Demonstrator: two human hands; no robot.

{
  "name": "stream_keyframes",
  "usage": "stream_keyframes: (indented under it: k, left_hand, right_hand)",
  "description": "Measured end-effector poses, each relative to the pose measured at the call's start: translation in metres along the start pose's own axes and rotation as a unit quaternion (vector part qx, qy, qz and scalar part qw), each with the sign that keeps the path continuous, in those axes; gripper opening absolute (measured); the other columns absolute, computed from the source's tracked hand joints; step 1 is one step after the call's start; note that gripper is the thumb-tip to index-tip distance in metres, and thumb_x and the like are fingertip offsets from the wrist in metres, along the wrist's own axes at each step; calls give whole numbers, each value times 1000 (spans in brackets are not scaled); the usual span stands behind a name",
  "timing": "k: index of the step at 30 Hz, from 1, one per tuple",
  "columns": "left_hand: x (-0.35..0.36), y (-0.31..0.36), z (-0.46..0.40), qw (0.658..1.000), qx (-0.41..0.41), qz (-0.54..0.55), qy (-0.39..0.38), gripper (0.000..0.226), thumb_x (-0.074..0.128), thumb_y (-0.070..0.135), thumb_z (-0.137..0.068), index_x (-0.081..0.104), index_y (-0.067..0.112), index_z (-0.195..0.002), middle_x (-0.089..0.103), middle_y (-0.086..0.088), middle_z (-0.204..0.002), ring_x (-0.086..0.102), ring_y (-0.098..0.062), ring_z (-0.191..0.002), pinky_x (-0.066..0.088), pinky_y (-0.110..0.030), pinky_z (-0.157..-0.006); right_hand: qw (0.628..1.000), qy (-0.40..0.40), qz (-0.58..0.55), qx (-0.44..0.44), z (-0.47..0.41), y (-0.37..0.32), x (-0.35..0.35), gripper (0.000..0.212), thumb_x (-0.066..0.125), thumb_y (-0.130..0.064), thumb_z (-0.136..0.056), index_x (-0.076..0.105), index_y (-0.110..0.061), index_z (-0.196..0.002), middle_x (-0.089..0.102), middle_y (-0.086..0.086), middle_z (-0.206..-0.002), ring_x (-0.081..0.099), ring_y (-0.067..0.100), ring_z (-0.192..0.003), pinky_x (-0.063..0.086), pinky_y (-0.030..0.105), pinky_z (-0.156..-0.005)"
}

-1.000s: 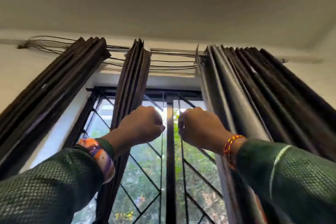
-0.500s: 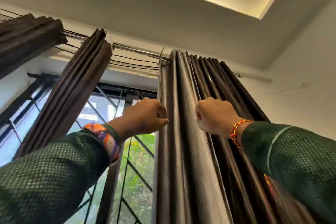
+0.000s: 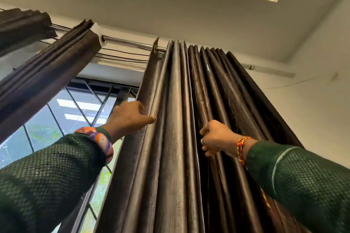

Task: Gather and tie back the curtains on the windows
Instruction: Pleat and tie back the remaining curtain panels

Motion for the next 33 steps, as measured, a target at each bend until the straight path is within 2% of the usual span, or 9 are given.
stream_keyframes:
  k: [4, 9, 12, 16, 20, 24, 26, 29, 33]
  left_hand:
    - [33, -26, 6, 995, -82, 36, -52, 93, 70, 62, -59, 44, 12, -133, 47, -13, -138, 43, -31, -127, 38, -37, -103]
    - [65, -51, 19, 986, -106, 81, -96, 99, 74, 52, -60, 29, 23, -144, 37, -12, -146, 36, -32, -133, 28, -45, -112]
    - [75, -60, 24, 985, -92, 103, -105, 84, 75, 44, -69, 34, 28, -141, 38, -10, -146, 36, -29, -133, 29, -40, -112]
    - [91, -62, 32, 977, -88, 139, -137, 74, 71, 45, -74, 46, 11, -134, 46, -7, -137, 45, -24, -124, 36, -29, -98]
    - [97, -55, 36, 980, -85, 129, -122, 48, 70, 47, -74, 62, 4, -93, 58, -7, -83, 52, -15, -71, 40, -26, -60]
    - [87, -30, 32, 995, -42, 86, -5, 26, 63, 11, -78, 52, 4, -56, 47, -10, -55, 46, -20, -56, 30, -23, -49]
    - [84, -13, 32, 996, -22, 85, 21, 30, 59, 9, -80, 48, 8, -52, 42, -7, -52, 43, -21, -56, 30, -25, -49]
    - [84, 1, 29, 995, 2, 93, 38, 31, 61, 18, -82, 53, 7, -54, 45, -7, -53, 46, -21, -62, 33, -26, -54]
    - [85, -4, 26, 999, 17, 19, 28, 16, 61, 10, -75, 54, 7, -61, 49, -6, -64, 52, -25, -71, 33, -25, -59]
  right_hand:
    - [1000, -11, 2, -22, -12, 15, 26, 26, 54, -2, -87, 51, 0, -113, 52, 14, -95, 60, 29, -89, 57, 40, -76]
    - [1000, -29, 7, -9, -19, 32, 57, 39, 64, -21, -86, 46, -3, -115, 54, 10, -100, 54, 26, -102, 51, 35, -83]
    - [1000, -10, -25, 6, -28, 41, 72, 60, 67, -24, -83, 38, 2, -129, 50, 18, -131, 50, 32, -121, 43, 33, -98]
    - [999, 18, -47, 20, -34, 51, 80, 52, 63, -16, -83, 41, 3, -126, 51, 22, -130, 51, 37, -119, 43, 36, -98]
    - [996, 82, -19, -16, -23, 43, 66, 30, 50, -11, -87, 50, -1, -115, 54, 21, -125, 52, 40, -114, 45, 37, -90]
    - [986, 129, -96, -52, -11, 25, 58, 16, 41, -19, -91, 52, -10, -100, 57, 18, -119, 54, 39, -109, 44, 40, -87]
    - [977, 124, -161, -70, -8, 13, 61, 20, 40, -30, -93, 51, -14, -89, 59, 18, -117, 54, 37, -107, 43, 40, -89]
    - [968, 76, -229, -74, -11, 0, 79, 50, 47, -51, -89, 53, -12, -120, 55, 14, -129, 51, 32, -118, 41, 37, -98]
    - [976, 71, -189, -86, -16, -11, 97, 39, 56, -21, -83, 49, -14, -121, 60, 13, -118, 58, 31, -108, 49, 36, -91]
Point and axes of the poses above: each hand's wrist, its own z-axis away from the middle knuckle, its own x-axis out of the palm, y = z × x, the point moved 9 cm from there along -z, towards the middle knuckle
